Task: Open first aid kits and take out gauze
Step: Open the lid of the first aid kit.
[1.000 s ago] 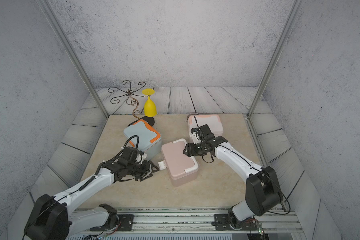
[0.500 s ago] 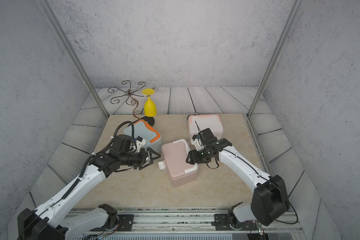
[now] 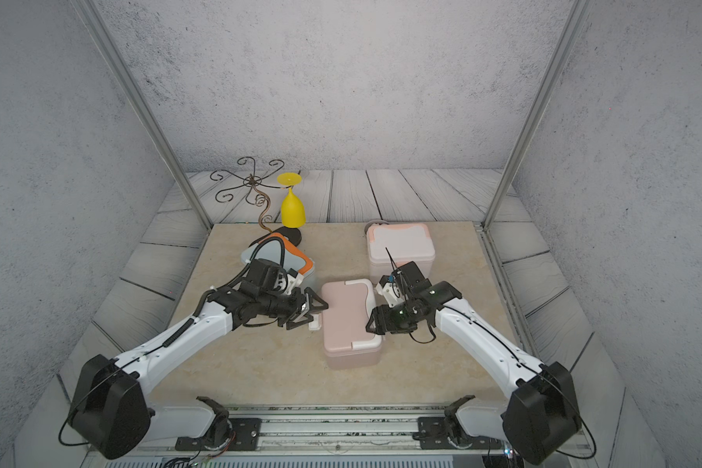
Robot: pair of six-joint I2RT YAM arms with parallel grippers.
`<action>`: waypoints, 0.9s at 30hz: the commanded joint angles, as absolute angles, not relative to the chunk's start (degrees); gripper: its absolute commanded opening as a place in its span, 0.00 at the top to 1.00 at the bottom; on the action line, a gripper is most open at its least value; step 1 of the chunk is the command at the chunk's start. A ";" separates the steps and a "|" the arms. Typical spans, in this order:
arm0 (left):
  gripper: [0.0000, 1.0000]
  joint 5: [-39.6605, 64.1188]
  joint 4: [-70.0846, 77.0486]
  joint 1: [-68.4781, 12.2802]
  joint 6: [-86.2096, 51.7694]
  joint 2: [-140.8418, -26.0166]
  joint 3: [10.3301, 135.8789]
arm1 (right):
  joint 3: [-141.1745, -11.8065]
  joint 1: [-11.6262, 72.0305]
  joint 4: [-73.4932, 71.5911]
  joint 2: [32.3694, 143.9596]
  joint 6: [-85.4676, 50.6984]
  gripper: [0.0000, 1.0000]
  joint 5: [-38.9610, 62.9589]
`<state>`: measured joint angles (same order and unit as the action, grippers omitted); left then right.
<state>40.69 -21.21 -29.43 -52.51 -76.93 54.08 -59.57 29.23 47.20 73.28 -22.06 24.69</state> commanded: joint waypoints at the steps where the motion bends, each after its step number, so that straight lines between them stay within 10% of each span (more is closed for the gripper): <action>1: 0.23 43.94 -17.69 -30.10 -52.55 -78.17 55.80 | -61.34 28.62 48.25 72.54 -23.49 0.35 19.60; 27: 0.23 43.25 -14.55 -31.90 -53.68 -81.56 55.61 | -59.19 27.89 43.53 74.20 -24.76 0.43 27.92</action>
